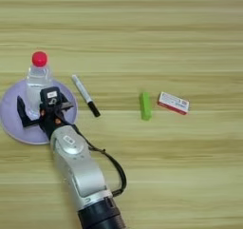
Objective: Move the objects on the table
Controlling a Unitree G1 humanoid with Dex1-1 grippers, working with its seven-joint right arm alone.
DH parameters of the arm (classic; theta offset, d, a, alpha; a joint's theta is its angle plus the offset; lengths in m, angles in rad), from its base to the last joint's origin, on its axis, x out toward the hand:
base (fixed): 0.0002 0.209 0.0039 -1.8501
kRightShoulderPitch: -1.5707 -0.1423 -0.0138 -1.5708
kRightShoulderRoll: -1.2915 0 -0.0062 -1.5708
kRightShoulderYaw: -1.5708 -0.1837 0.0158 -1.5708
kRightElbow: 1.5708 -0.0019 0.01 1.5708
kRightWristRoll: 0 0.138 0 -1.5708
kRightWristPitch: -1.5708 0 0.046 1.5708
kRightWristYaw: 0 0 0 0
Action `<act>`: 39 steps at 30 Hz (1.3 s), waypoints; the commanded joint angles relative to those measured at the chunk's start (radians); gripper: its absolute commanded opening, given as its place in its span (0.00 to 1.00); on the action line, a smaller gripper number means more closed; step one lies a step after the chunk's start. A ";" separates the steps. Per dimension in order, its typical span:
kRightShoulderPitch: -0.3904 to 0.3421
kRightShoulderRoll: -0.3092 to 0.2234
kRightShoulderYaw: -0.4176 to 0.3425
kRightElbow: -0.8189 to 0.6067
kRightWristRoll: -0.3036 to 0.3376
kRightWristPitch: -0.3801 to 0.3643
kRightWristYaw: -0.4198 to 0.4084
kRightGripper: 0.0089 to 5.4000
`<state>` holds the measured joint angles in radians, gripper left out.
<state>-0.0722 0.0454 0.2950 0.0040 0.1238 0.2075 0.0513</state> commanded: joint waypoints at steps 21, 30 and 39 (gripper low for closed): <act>0.191 -0.046 -0.041 -0.383 -0.008 0.113 0.029 0.99; 0.258 -0.083 -0.100 -0.469 -0.004 0.149 0.022 0.99; 0.260 -0.144 -0.210 -0.493 -0.011 0.141 0.031 0.99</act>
<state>0.2238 -0.0864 0.1064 -0.4368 0.1187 0.3822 0.0754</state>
